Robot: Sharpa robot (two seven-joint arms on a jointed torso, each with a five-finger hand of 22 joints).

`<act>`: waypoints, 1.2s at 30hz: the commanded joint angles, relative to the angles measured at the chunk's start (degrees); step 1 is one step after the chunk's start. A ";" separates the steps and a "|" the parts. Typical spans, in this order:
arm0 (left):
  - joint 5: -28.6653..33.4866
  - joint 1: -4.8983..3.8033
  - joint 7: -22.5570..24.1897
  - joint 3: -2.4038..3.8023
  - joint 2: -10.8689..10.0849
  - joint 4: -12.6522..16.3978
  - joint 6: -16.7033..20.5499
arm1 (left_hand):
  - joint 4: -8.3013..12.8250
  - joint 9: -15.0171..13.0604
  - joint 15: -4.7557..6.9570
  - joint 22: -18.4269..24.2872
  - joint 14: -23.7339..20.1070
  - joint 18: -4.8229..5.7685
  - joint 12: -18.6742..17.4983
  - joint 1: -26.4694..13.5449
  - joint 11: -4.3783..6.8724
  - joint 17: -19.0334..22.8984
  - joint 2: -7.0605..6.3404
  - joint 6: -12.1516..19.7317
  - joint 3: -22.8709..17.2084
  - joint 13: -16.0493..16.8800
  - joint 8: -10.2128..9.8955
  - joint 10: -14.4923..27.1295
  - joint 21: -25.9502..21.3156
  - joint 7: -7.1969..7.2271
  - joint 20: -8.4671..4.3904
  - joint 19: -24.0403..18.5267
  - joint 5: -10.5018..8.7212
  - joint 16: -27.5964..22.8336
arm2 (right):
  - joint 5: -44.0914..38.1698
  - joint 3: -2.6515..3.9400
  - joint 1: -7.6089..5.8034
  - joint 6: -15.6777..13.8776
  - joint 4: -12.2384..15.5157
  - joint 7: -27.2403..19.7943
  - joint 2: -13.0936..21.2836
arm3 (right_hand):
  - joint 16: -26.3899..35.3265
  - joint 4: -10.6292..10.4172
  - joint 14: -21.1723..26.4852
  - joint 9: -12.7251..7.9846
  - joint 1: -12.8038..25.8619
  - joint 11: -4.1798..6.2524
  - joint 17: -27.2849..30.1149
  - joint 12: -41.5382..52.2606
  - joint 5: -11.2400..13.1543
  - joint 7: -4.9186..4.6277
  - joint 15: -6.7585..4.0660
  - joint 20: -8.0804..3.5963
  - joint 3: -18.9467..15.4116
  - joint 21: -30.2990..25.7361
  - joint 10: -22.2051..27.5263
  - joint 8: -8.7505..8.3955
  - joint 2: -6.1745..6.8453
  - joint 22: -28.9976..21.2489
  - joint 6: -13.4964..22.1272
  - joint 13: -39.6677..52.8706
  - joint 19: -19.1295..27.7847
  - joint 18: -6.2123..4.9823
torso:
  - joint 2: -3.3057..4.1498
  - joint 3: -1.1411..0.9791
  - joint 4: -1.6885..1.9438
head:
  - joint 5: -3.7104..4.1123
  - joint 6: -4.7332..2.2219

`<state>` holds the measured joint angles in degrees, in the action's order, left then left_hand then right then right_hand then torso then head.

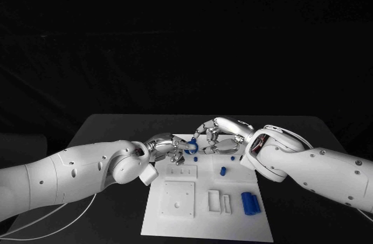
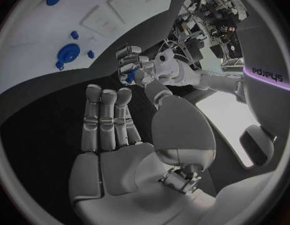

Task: Assemble the parts on the task board

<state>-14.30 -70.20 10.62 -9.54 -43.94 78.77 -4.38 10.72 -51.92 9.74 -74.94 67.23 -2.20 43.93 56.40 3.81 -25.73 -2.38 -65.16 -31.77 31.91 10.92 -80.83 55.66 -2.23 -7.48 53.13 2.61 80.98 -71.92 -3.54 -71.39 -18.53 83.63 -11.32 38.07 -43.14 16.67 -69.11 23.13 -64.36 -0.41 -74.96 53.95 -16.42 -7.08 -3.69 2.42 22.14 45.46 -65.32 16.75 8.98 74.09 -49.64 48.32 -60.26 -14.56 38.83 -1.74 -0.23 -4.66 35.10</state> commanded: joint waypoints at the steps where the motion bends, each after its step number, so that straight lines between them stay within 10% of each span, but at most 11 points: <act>1: 0.79 -0.06 0.93 0.04 0.12 0.34 -1.99 | 2.23 -0.08 0.46 -0.56 -0.42 0.80 -0.34 0.61 0.35 0.03 0.76 0.06 -1.78 0.00 -0.34 3.82 -0.32 0.05 -7.16 -0.48 0.19 -0.15 | -1.29 -0.16 0.07 0.68 0.60 -0.69 -0.22 | -0.37 0.00 -0.19 -0.08 0.05 -0.10 -1.02 0.36 0.05 0.15 -0.40 -0.42 -0.23 0.33 0.41 -0.09 0.11 0.18 -0.06 0.25 0.00 -0.44 | -0.01 0.04 -0.05 | -0.09 0.02; 23: -0.46 -0.06 0.56 0.04 0.20 0.96 -2.59 | 2.31 -0.24 0.44 -0.60 -0.41 0.86 -0.20 0.57 0.33 -0.02 1.11 0.16 -1.63 0.09 -0.36 3.83 -0.28 0.02 -7.15 -0.43 0.18 0.01 | -2.46 -1.02 0.07 3.57 0.80 -0.68 -0.99 | -6.18 -0.21 0.25 0.18 0.72 -0.18 -1.13 4.29 2.86 0.03 -1.07 -1.38 2.96 4.36 0.47 1.38 -2.87 2.09 -3.64 3.71 -0.47 -0.44 | 0.00 -0.01 -0.05 | -0.28 0.60; 36: -0.51 -0.06 0.38 0.05 0.11 0.70 -2.54 | 2.36 -0.29 0.44 -0.62 -0.42 0.86 -0.17 0.57 0.33 -0.02 1.11 0.18 -1.58 0.11 -0.36 3.85 -0.27 0.02 -7.16 -0.42 0.18 0.04 | -2.17 -1.04 0.07 3.67 0.61 -0.69 -0.81 | -8.50 -2.02 0.74 1.20 2.66 0.72 -0.57 5.15 9.72 1.00 -1.39 -1.67 12.42 6.59 0.23 2.76 -4.38 1.95 -7.64 4.37 -0.36 -0.44 | 0.00 -0.02 -0.04 | -0.27 0.85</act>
<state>-14.75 -70.18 10.57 -9.57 -43.85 79.54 -6.27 10.95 -52.10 9.80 -74.92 66.73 -2.20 43.93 57.01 3.69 -25.74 -1.79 -64.54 -31.54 31.97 10.43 -80.15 55.67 -2.27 -7.47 53.13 2.61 80.98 -73.66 -4.54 -71.38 -15.97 84.23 -11.38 37.17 -51.44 14.76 -68.55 24.11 -61.83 -0.05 -74.93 58.73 -6.93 -4.73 -4.97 1.10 34.08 51.82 -64.99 19.08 4.96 75.02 -55.54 52.62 -60.59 -14.06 38.82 -1.77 -0.27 -4.96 35.89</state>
